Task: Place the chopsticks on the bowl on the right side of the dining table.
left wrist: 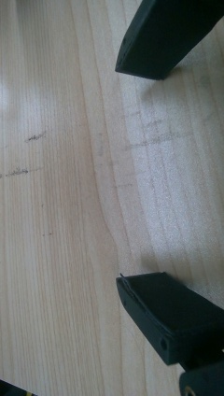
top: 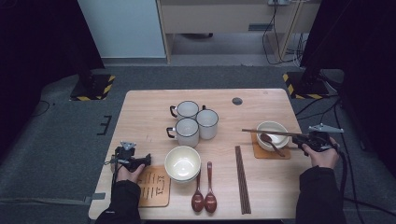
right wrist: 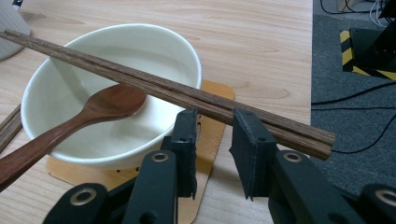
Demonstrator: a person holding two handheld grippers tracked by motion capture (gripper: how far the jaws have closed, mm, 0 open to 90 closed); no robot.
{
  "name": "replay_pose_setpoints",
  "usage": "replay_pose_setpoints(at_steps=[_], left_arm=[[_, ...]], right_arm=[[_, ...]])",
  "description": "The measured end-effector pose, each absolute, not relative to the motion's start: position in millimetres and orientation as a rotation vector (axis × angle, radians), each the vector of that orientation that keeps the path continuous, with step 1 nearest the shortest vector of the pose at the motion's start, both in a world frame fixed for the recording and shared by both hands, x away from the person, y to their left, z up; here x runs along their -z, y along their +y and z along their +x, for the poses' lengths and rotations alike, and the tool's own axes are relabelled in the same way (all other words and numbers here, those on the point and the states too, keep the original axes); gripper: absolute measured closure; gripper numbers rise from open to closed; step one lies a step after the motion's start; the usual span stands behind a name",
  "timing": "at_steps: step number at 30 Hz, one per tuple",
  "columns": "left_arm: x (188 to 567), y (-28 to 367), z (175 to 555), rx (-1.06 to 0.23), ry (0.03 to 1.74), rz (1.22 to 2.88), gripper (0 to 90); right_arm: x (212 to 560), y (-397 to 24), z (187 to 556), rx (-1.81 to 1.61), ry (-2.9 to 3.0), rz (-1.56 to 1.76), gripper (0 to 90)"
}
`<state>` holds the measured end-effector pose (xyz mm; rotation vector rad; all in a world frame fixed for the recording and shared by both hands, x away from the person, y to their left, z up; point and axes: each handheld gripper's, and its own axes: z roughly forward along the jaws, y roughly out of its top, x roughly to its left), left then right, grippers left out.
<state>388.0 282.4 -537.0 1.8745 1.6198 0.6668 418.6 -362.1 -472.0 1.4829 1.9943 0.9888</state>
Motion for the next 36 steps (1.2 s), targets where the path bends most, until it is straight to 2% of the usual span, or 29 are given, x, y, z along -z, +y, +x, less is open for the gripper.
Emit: replay_pose_setpoints(at_steps=[16,36], left_arm=[[537.0,282.3,388.0,-0.667,1.62,1.875,0.0],[537.0,282.3,388.0,-0.667,1.62,1.875,0.0]], right_arm=[[454.4,-355.2,415.7,-1.07,1.97,1.433,66.9],[435.4,-316.2,436.6,-1.139,1.981,1.368,58.3]])
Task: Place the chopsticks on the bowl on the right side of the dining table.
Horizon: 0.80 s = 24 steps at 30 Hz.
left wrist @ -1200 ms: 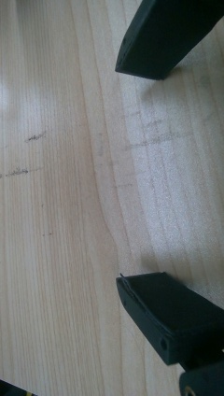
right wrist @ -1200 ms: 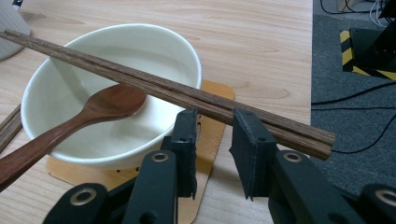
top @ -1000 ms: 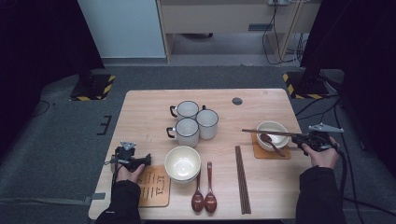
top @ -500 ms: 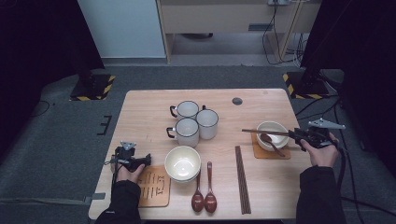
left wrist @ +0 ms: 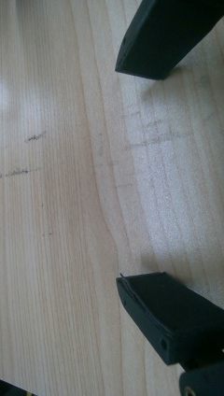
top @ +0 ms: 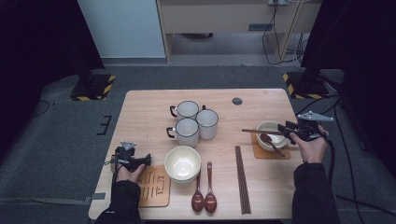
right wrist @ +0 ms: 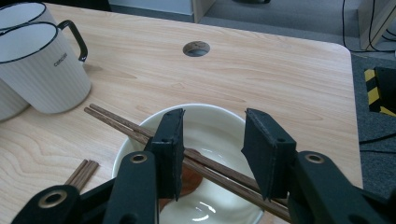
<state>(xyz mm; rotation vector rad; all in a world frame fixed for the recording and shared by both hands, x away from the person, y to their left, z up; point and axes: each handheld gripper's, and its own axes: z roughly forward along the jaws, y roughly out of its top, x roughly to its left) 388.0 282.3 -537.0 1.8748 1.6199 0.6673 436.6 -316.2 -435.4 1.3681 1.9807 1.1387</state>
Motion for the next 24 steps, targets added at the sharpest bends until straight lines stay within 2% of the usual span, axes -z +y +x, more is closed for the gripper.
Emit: replay_pose_setpoints(at_steps=[24], left_arm=[[537.0,282.3,388.0,-0.667,1.62,1.875,0.0]], right_arm=[[456.0,-295.1,461.9,-1.047,2.038,1.382,56.9]])
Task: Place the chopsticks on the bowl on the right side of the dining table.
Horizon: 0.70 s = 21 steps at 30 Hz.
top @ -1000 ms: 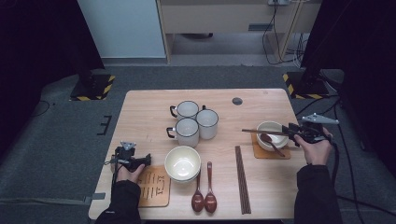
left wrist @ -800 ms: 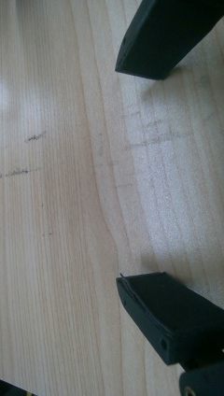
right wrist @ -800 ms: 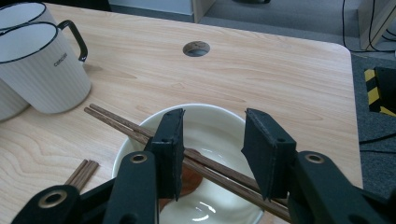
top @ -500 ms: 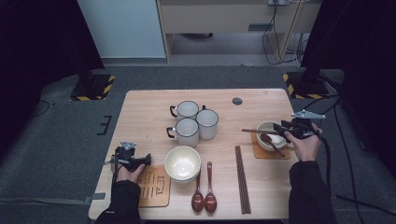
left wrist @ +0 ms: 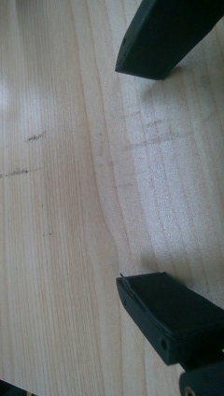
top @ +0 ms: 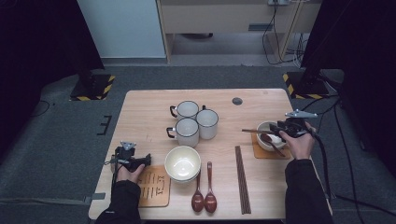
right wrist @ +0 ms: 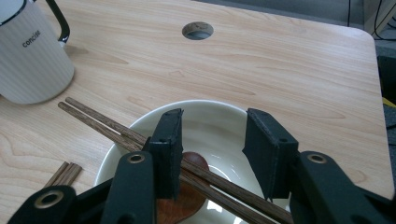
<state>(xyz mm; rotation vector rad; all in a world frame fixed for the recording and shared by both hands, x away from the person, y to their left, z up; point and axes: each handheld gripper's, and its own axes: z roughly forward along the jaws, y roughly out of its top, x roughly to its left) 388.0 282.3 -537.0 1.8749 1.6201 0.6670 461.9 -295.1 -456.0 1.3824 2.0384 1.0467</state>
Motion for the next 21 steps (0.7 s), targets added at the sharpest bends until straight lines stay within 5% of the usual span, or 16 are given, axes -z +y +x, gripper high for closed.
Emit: replay_pose_setpoints(at_steps=[21], left_arm=[[537.0,282.4,388.0,-0.667,1.62,1.875,0.0]], right_arm=[[466.5,-291.2,468.2,-1.012,2.071,1.385,56.4]])
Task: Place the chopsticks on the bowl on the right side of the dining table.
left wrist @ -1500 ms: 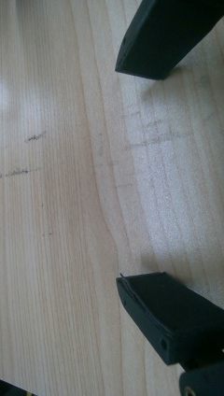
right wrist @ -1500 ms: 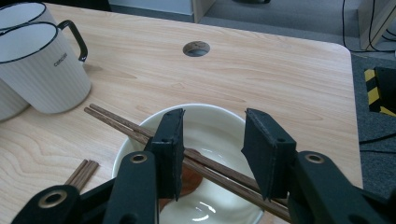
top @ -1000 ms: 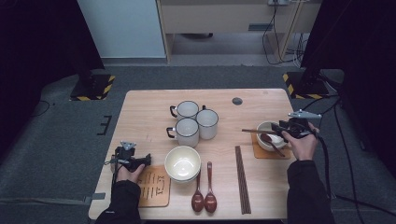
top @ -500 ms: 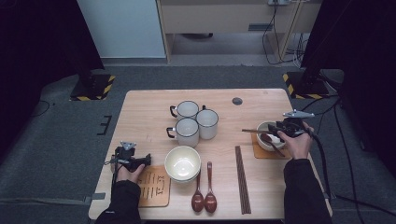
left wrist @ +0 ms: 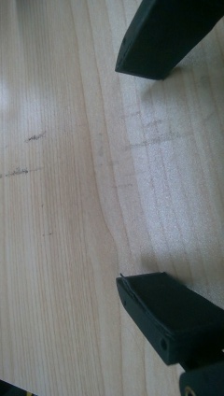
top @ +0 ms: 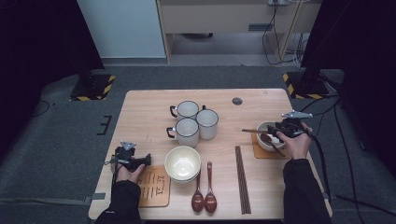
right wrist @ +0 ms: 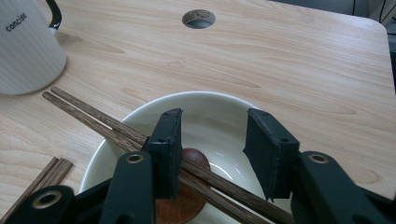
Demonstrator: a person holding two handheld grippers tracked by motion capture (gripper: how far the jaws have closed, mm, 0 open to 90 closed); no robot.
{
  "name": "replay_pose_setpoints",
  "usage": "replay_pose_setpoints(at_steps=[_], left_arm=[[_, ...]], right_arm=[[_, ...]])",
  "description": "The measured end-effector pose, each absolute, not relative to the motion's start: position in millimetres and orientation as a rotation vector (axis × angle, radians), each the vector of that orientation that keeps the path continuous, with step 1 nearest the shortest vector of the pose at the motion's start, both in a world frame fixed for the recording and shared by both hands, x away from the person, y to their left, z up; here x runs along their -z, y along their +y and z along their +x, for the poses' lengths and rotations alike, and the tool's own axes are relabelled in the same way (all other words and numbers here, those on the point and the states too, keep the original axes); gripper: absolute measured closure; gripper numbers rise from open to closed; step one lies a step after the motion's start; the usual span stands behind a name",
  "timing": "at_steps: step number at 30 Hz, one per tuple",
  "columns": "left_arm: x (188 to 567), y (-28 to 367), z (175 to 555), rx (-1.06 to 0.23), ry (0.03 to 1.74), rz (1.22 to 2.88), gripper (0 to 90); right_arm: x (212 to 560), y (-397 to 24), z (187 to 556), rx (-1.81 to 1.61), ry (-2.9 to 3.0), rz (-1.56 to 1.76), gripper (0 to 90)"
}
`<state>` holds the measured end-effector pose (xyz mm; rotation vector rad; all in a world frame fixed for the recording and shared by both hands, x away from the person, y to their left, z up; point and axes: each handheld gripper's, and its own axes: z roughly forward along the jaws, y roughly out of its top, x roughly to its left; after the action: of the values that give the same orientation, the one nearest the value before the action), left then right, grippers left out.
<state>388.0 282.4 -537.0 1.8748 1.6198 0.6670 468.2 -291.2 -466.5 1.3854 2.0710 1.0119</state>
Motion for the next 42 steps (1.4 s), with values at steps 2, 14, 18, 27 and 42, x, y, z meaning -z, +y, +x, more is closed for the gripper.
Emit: replay_pose_setpoints(at_steps=[2,14,18,27,42], left_arm=[[537.0,282.3,388.0,-0.667,1.62,1.875,0.0],[537.0,282.4,388.0,-0.667,1.62,1.875,0.0],[537.0,282.3,388.0,-0.667,1.62,1.875,0.0],[537.0,282.3,388.0,-0.667,1.62,1.875,0.0],[536.9,282.5,387.9,-0.667,1.619,1.878,0.0]], right_arm=[[466.5,-291.3,468.2,-1.013,2.076,1.381,56.8],[466.3,-289.3,466.0,-1.013,2.109,1.365,56.9],[465.7,-289.3,465.2,-1.009,2.118,1.363,55.9],[456.0,-291.2,459.1,-1.055,2.094,1.341,56.2],[445.9,-314.6,427.7,-1.091,2.048,1.348,70.6]])
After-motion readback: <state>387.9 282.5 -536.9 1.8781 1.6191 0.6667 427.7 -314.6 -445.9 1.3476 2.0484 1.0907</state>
